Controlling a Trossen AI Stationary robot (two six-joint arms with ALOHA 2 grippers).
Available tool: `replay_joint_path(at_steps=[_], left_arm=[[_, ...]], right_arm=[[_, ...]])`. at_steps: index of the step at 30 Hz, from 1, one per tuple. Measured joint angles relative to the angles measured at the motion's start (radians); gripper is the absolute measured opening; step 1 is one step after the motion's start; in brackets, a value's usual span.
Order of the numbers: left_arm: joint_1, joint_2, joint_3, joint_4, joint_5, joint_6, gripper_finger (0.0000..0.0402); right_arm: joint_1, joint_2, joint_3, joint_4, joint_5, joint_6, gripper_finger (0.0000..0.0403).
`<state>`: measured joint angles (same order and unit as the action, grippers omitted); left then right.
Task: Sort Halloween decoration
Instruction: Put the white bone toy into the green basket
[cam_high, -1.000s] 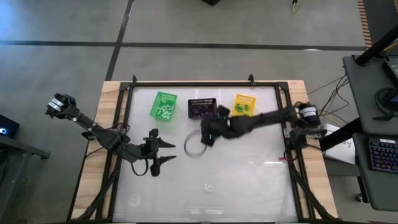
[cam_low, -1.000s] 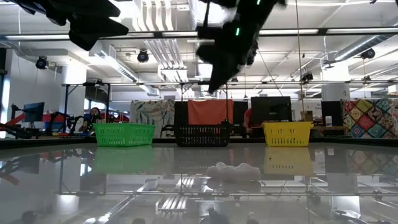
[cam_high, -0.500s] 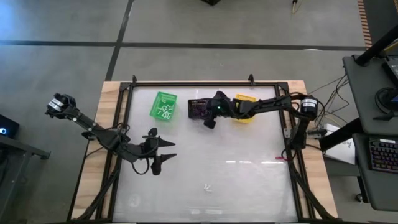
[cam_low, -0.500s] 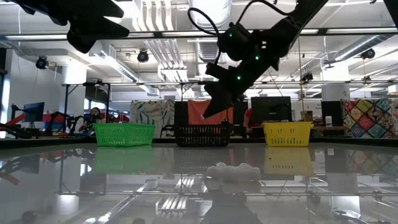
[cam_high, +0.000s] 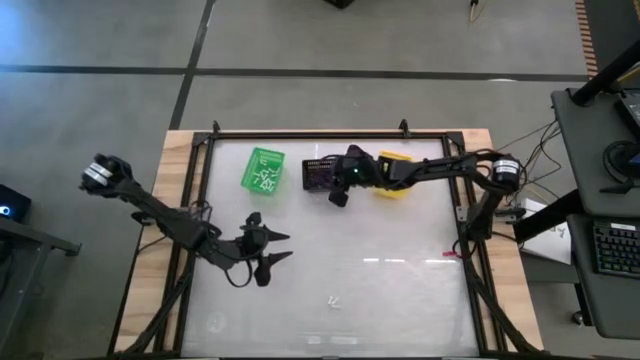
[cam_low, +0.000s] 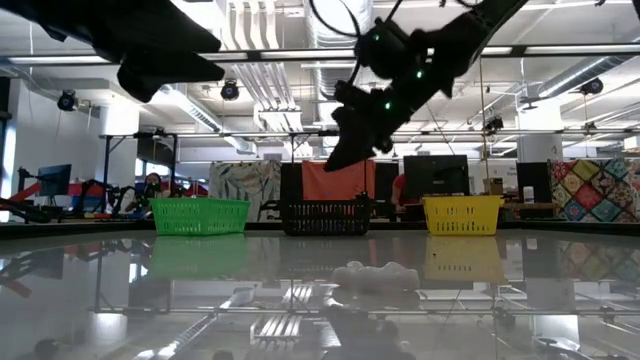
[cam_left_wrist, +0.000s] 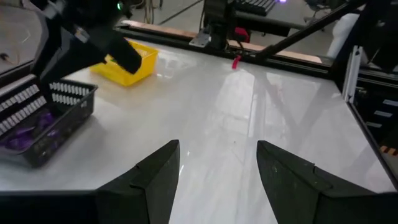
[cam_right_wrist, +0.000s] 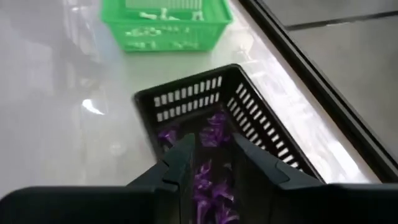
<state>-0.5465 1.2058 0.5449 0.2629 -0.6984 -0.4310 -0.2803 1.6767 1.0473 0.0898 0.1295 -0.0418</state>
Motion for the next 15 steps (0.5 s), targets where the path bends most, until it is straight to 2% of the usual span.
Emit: replay_joint_path(at_steps=[8,15], left_arm=[[-0.003,0.138,0.004,0.147,0.039,0.046,0.0197],[-0.008,0.273,0.081,0.160,0.079,0.075,0.0197]], right_arm=[[0.121,-0.185,-0.026,-0.118,-0.060,0.043,0.0095],[0.356,-0.349,-0.180,-0.054,-0.077,0.102,0.0090]])
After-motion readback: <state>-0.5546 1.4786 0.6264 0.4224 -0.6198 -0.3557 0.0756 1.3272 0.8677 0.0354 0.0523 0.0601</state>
